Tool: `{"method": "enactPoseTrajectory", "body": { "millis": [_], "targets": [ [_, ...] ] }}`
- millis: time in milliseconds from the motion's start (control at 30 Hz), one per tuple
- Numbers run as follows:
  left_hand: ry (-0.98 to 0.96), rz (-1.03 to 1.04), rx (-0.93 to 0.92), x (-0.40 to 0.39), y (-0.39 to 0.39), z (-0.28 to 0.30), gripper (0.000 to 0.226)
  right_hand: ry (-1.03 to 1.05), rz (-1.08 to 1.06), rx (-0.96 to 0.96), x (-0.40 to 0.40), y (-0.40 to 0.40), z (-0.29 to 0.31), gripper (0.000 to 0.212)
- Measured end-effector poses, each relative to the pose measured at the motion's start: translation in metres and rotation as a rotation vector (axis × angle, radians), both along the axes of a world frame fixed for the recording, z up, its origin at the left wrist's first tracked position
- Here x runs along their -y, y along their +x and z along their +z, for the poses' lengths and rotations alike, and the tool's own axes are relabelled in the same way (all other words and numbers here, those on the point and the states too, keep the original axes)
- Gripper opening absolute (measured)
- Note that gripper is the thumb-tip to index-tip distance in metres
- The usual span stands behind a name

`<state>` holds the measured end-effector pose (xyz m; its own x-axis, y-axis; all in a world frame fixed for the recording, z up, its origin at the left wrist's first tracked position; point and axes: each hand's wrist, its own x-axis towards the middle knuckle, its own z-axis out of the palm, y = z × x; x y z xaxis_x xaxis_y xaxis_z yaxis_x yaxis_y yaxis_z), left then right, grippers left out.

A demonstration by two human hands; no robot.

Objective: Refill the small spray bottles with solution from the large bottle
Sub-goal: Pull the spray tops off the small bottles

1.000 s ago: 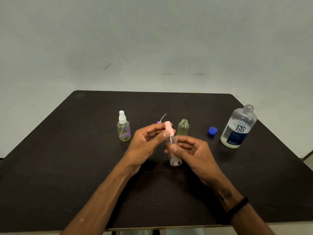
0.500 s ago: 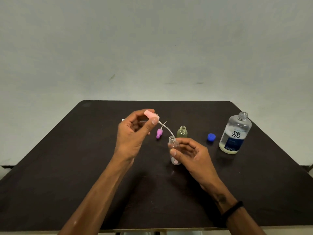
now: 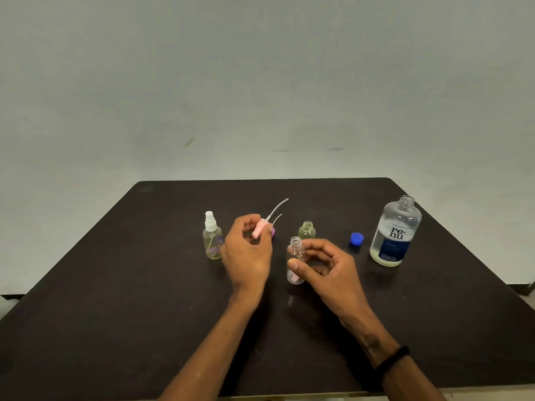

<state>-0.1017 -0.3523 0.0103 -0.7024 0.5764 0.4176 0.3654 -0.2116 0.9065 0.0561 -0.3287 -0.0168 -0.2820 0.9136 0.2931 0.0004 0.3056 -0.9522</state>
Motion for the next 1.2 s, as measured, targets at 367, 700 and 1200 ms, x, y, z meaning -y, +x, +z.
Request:
{"method": "enactPoseTrajectory", "body": {
  "millis": [367,700,1200],
  "targets": [
    [-0.172,0.175,-0.016,-0.038,-0.009,-0.026,0.017,0.049,-0.019,0.123,-0.001,-0.002,-0.005,0.043],
    [-0.385,0.217,-0.126,-0.049,-0.009,-0.027,0.019,0.033,-0.098,0.207,-0.001,-0.004,-0.007,0.050],
    [-0.519,0.238,-0.161,-0.058,-0.013,-0.029,0.015,0.019,-0.204,0.260,0.002,-0.013,-0.006,0.045]
  ]
}}
